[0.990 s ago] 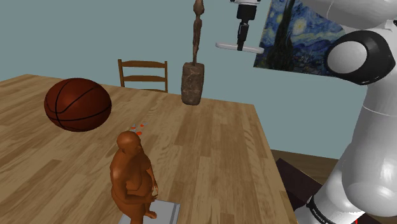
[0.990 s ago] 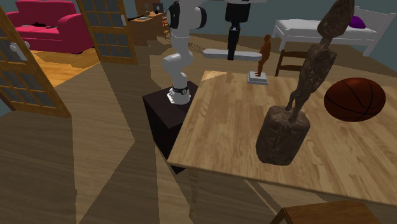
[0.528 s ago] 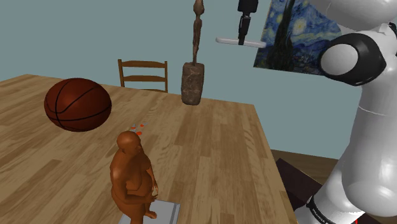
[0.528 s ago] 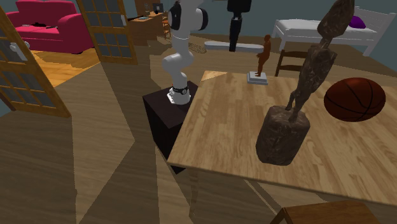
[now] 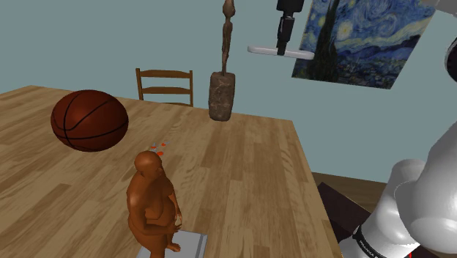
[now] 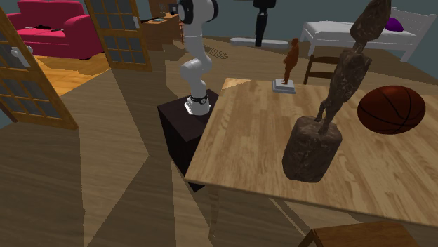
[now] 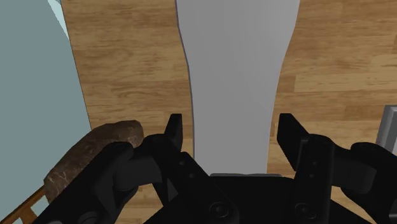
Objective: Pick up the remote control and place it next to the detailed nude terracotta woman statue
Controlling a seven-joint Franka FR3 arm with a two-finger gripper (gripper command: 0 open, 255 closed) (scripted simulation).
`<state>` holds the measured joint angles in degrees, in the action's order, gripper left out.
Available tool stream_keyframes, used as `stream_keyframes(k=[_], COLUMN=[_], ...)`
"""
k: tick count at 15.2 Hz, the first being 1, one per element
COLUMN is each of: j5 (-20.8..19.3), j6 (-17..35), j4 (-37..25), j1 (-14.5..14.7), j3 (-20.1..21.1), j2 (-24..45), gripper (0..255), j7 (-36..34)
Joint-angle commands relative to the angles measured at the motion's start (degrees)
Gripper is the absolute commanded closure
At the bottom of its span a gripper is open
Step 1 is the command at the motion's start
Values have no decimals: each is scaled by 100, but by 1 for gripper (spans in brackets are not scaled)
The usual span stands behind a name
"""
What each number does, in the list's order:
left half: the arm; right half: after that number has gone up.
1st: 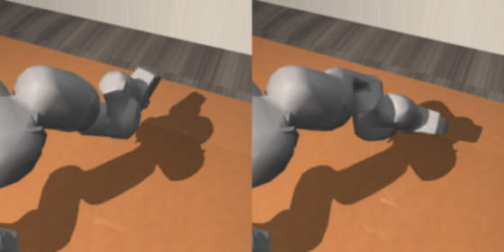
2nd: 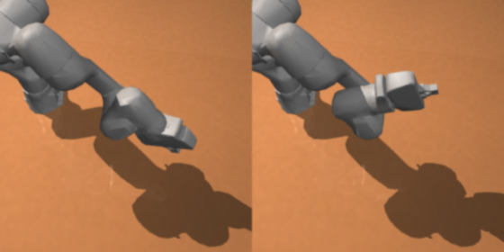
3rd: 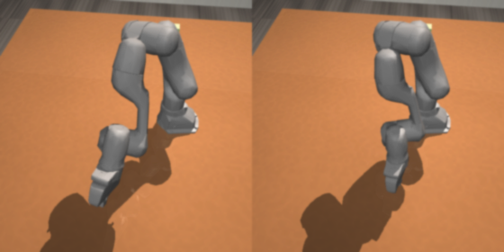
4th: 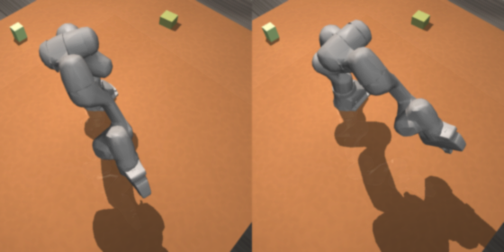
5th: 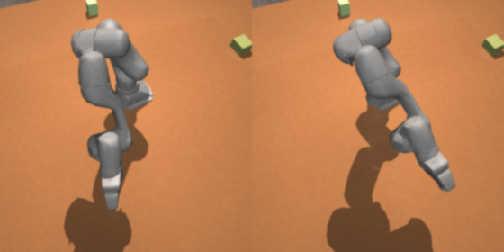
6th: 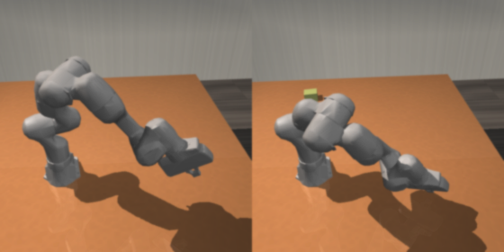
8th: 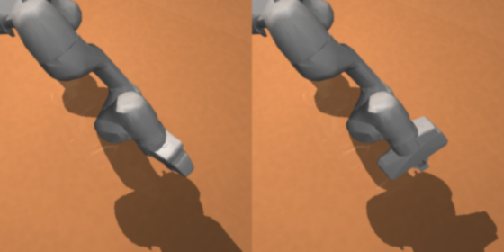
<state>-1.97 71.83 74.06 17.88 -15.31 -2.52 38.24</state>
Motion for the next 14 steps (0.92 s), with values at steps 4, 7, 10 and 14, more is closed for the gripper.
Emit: stream_keyframes(k=[4,7,10,14], j5=[-141,-138,-90,27], j6=[116,118,101,64], j4=[911,1286,1582,1867], j1=[320,471,608,780], j3=[449,736,1028,1424], j2=[-790,-1149,-1444,-1747], gripper=[255,255,255,255], j7=[-754,-1200,-1641,-2227])
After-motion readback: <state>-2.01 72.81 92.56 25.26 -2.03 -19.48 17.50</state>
